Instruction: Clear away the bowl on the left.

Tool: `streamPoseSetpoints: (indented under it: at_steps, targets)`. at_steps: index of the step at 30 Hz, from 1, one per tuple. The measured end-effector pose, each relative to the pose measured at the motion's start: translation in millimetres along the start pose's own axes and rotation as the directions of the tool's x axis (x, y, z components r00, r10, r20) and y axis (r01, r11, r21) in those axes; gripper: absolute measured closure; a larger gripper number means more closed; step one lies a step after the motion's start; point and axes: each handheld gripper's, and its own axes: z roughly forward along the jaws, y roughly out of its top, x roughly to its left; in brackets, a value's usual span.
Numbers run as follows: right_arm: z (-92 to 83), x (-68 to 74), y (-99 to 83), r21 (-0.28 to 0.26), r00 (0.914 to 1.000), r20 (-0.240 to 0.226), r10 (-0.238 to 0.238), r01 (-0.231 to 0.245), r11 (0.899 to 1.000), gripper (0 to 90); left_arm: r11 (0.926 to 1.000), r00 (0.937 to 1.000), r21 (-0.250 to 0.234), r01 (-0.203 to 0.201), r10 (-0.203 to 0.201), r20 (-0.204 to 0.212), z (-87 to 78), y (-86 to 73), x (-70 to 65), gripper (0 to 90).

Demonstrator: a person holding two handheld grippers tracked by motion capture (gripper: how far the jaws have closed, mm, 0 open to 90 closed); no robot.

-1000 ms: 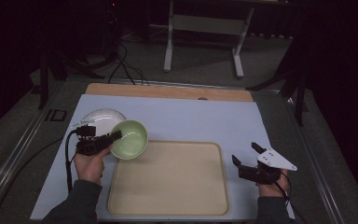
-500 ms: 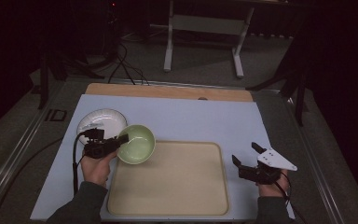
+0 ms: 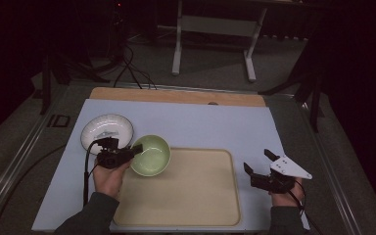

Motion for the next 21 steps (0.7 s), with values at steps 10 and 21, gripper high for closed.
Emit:
streamPoseSetpoints:
  at_steps: [10,21]
  targets:
    - [0.1,0.2,0.1,0.000,1.0000,-0.001,-0.001,0.001,1.000,13.9,0.9997,0.9998,0.017,-0.017,0.017,0.011,7.0,-3.8,-8.5,79.5]
    - [0.4,0.4,0.2,0.002,1.0000,-0.002,-0.004,0.004,1.000,13.9,0.9983,0.9991,0.042,-0.039,0.039,0.015,16.5,-9.2,-16.8,79.5]
